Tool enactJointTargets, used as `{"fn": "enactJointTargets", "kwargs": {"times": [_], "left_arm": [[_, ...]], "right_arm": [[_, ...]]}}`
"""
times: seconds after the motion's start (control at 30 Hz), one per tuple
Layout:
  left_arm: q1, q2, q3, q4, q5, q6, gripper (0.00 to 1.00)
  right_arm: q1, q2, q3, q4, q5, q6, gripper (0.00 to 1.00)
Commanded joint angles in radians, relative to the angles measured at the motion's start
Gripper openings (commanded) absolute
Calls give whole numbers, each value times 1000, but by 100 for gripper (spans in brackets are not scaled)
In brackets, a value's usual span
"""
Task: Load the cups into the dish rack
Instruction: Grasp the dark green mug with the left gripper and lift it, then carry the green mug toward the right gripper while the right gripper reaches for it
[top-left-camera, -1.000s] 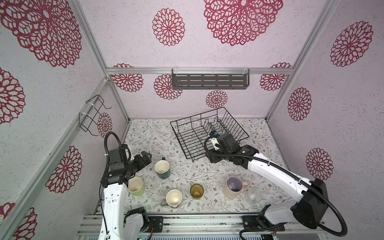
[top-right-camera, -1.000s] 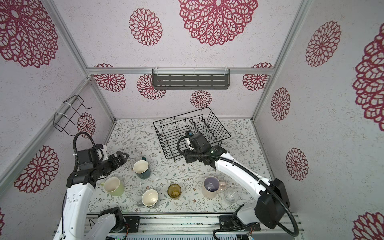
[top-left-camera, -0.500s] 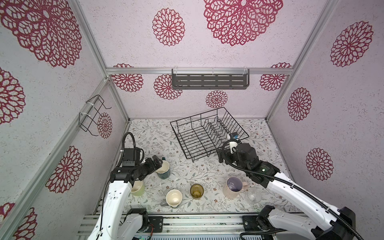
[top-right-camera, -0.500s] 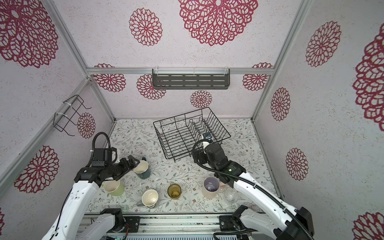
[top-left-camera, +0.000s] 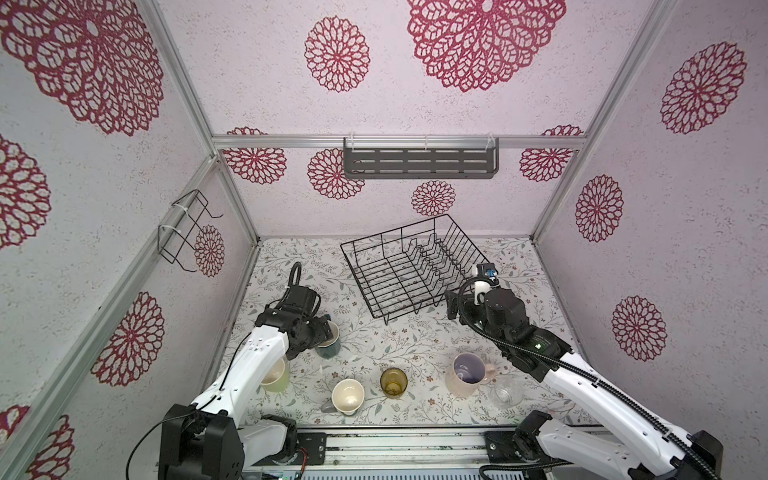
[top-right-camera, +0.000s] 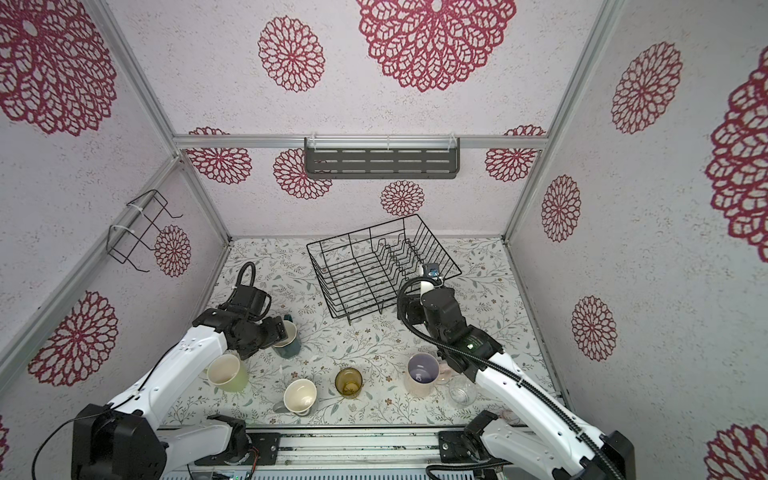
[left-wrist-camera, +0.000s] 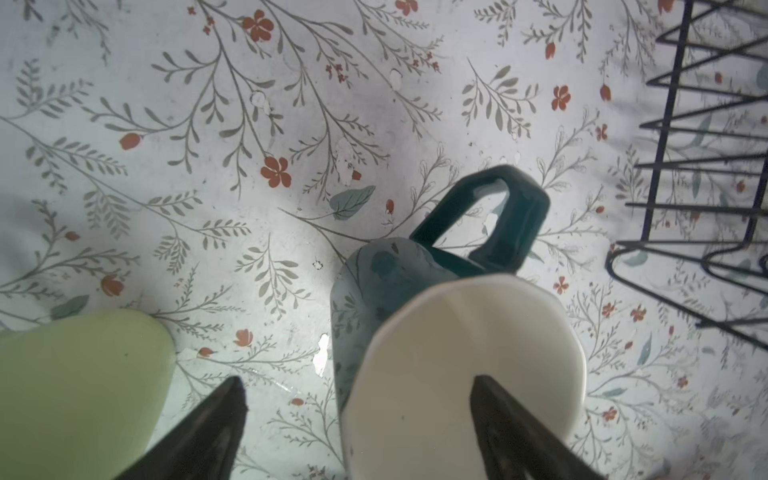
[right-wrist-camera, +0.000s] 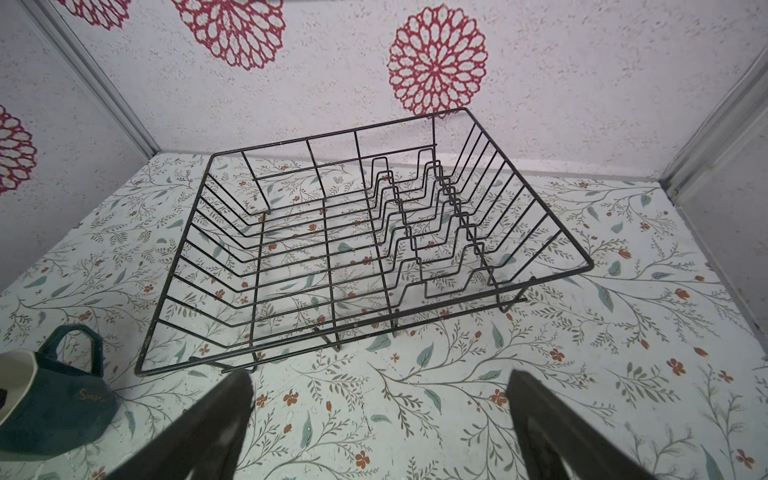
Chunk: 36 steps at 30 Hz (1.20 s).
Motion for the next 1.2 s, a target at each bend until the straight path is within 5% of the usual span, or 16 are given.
{"fn": "enactJointTargets", "kwargs": {"times": [0.0,0.1,0.43,0.57,0.93,1.17], "left_arm": [[-7,26,-5,23,-40,-19,73],[-7,31,-23,60,-26,-12,53],[-12,100,-22,55,-81,1,28],[-13,93,-7,51,-47,19,1],[-35,-119,90,42,98,9,0],[-79,-219,108,250,442,-18,0]], "right_arm": [[0,-37,4,4,36,23,98],[0,-51,10,-11,36,17,97],[0,-83,-18,-14,20,38,97],[1,-85,-7,-21,10,43,97],[0,-33,72,-18,-243,85,99],[0,-11,80,117,-678,132,99]]}}
